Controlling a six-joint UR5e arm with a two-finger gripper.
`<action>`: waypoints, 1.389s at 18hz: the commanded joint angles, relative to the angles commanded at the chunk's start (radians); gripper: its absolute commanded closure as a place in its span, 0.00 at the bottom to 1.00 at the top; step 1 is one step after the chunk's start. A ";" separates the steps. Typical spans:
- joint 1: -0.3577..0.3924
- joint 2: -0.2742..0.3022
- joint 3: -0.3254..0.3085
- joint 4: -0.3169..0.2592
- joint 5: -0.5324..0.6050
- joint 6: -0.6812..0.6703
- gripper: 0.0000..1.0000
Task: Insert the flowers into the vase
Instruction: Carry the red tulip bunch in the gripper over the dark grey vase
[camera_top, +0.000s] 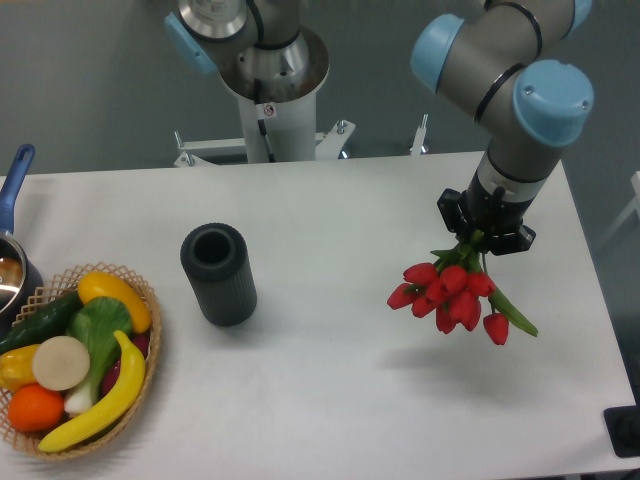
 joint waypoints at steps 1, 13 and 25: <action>0.000 0.000 0.000 0.000 -0.009 0.000 0.87; -0.054 0.087 -0.008 0.086 -0.285 -0.098 0.87; -0.043 0.178 -0.109 0.141 -0.803 -0.161 0.87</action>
